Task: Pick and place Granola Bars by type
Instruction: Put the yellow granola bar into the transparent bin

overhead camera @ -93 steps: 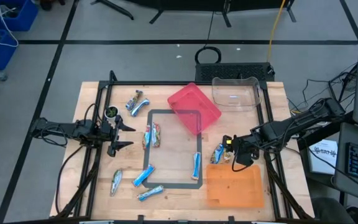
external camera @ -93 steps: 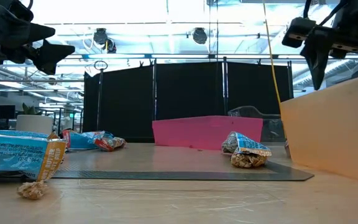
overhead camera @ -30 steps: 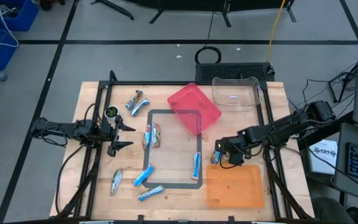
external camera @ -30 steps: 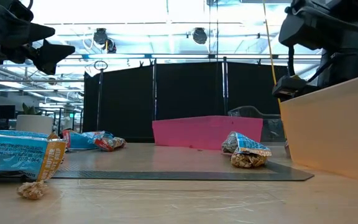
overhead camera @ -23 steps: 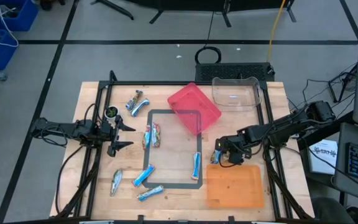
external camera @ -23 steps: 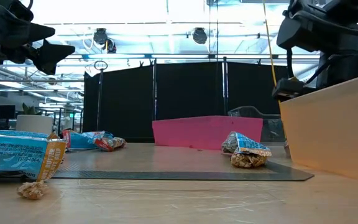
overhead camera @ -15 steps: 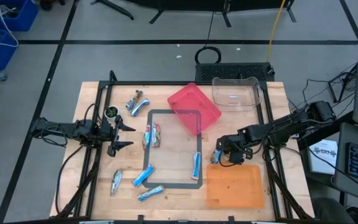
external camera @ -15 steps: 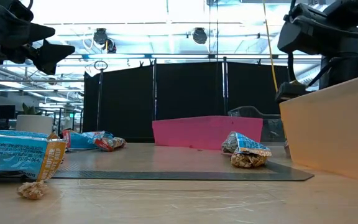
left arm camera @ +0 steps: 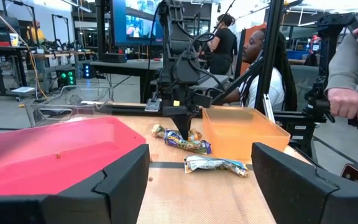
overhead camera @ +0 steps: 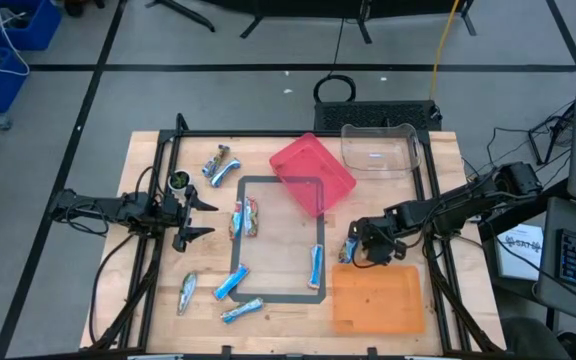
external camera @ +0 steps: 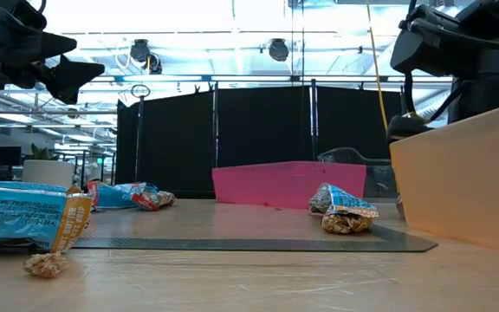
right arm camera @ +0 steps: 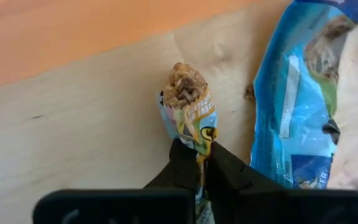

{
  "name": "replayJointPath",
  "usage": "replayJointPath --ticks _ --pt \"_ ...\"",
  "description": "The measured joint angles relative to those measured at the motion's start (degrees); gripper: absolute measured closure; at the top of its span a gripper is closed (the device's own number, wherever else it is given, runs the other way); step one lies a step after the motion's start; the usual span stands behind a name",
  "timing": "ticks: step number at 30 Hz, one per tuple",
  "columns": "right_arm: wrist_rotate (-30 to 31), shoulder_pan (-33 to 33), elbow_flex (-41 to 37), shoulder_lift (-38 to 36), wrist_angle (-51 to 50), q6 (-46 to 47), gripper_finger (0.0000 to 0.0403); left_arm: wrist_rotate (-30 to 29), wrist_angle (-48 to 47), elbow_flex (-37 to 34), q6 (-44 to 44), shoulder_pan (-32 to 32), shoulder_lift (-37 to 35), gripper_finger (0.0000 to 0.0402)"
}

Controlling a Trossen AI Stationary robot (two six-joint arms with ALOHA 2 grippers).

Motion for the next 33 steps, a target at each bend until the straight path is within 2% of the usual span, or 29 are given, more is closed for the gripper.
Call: replayJointPath --ticks 7,13,19,26,33 --pt "7.61 -0.46 2.40 -4.09 -2.85 5.49 0.0400 -0.02 0.00 0.00 0.00 0.02 0.00 0.0117" --pt "7.88 -0.42 7.08 -8.35 -8.12 9.64 0.0402 0.00 0.00 0.00 0.02 0.01 -0.01 0.0118" --pt "12.19 -0.42 11.39 -12.47 -11.61 14.03 0.0402 -0.02 0.00 0.00 -0.01 0.01 0.00 0.0123" --pt "19.47 -0.42 19.40 -15.39 -16.96 20.56 0.0402 -0.01 -0.02 0.00 0.01 0.01 0.00 0.0115" --pt "26.32 -0.42 30.92 -15.59 -22.09 24.91 0.0402 -0.01 -0.03 0.00 0.00 0.02 0.00 0.0123"
